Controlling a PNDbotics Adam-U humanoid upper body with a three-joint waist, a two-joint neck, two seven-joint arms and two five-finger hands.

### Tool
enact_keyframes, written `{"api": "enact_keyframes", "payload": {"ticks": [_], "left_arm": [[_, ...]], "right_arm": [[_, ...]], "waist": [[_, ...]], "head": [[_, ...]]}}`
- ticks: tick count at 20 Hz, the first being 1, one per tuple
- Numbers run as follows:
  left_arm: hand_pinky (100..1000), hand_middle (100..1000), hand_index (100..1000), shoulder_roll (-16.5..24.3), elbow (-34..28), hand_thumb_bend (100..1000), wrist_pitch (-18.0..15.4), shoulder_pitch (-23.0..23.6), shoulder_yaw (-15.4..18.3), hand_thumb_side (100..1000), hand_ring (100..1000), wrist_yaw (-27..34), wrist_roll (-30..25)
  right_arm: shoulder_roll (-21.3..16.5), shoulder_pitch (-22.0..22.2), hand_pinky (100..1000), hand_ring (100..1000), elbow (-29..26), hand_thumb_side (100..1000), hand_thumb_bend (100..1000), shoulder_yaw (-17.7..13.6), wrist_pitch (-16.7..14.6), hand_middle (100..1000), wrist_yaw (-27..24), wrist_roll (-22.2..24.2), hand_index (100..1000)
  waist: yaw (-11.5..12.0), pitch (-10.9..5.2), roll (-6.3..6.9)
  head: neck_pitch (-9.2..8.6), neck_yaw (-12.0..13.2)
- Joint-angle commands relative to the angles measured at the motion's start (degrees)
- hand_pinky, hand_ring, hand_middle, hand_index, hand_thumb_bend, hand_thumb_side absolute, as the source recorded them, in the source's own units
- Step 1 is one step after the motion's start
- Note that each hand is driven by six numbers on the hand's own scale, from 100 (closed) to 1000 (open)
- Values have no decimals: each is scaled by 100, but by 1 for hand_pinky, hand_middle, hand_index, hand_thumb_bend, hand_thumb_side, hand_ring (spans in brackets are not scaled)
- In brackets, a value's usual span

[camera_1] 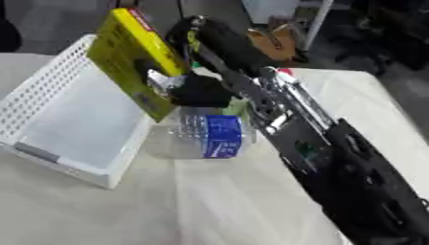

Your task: Pick up objects on the table and place them in the box.

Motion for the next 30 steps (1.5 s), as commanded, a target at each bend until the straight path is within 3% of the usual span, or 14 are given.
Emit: {"api": "enact_keyframes", "payload": {"ticks": [1, 9, 14, 19, 30], "left_arm": [[807, 783, 773, 95, -104, 100, 27, -20, -19, 695, 803, 7, -14], [807, 784, 773, 53, -104, 100, 22, -39, -51, 693, 802, 58, -64], [808, 784, 773, 37, -104, 100, 33, -50, -72, 694, 801, 95, -96], [808, 784, 772, 7, -104, 100, 49, -61, -91, 694, 801, 135, -127], [808, 784, 772, -46, -104, 100, 57, -50, -98, 692, 800, 166, -168]], "right_arm": [[274, -256, 870, 851, 181, 943, 228, -76, -90, 443, 368, -193, 615], [1127, -518, 870, 849, 953, 957, 212, -116, -319, 445, 1258, -536, 614], [1459, -575, 873, 851, 1384, 954, 210, -134, -472, 449, 1690, -721, 616], [1938, -588, 876, 852, 2264, 947, 200, -205, -655, 454, 2303, -917, 619], [2350, -554, 878, 851, 3534, 939, 187, -694, -874, 409, 3370, -1726, 618]], "waist": [[17, -152, 54], [137, -139, 104], [163, -141, 116], [227, -161, 135], [294, -176, 193]], "head": [[3, -60], [-110, -99], [-170, -85], [-214, -140], [-310, -97]]}}
